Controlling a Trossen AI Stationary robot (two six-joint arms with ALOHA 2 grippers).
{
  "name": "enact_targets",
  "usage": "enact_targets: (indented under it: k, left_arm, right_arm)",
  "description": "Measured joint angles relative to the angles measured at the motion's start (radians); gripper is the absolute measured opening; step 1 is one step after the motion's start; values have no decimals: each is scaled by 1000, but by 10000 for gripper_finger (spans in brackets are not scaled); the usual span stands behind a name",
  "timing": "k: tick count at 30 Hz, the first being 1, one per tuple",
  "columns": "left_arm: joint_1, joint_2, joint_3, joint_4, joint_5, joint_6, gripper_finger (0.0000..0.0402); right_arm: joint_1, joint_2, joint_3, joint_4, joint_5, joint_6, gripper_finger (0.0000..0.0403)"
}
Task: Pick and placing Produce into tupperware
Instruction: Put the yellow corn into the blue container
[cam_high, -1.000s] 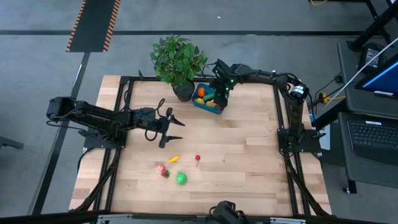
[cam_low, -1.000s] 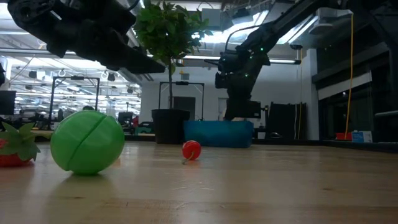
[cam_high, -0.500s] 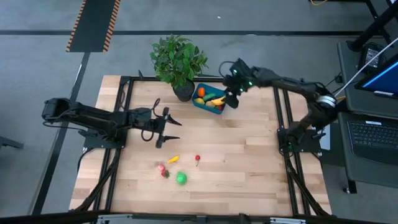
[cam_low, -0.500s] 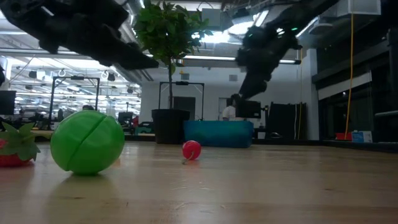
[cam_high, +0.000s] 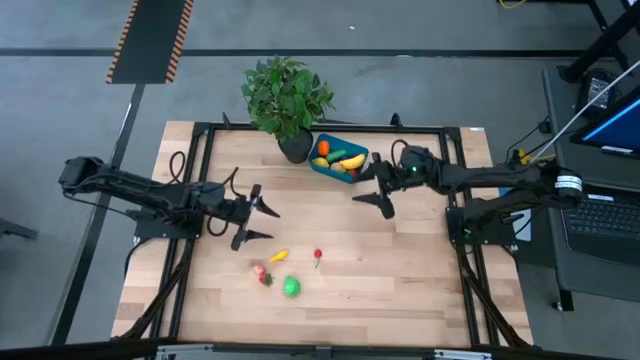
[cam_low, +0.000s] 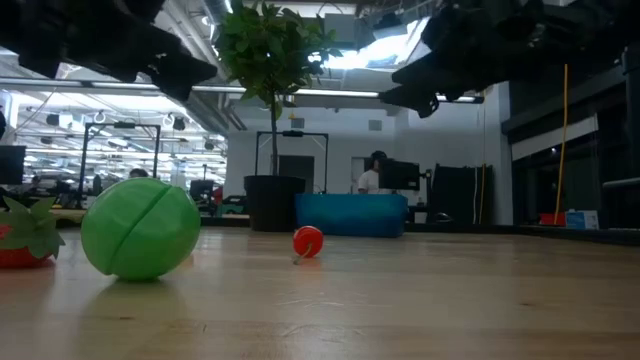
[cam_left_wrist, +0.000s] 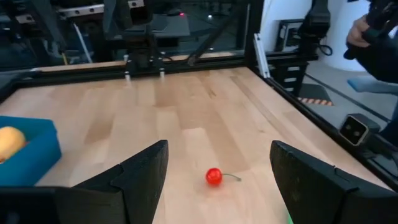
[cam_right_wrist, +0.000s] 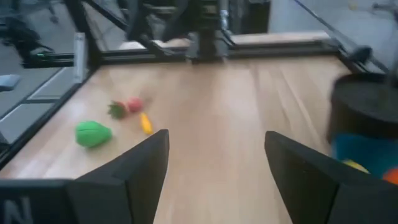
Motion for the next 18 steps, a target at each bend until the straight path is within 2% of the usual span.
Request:
enact_targets:
  k: [3,13,15,18]
  left_arm:
    - [-19,3,0,-13,0,0,274]
    - [-53,3,0,-88,0,-6,274]
    - [-52,3,0,-88,-11,-64,274]
    - [-51,3,11,-109,-99,-172,274]
  right_arm:
    - [38,0,-40,66,0,4,266]
    - [104,1,-85,62,7,28,266]
    - [108,1,-89,57,11,52,266]
    - [108,1,-89,46,11,75,266]
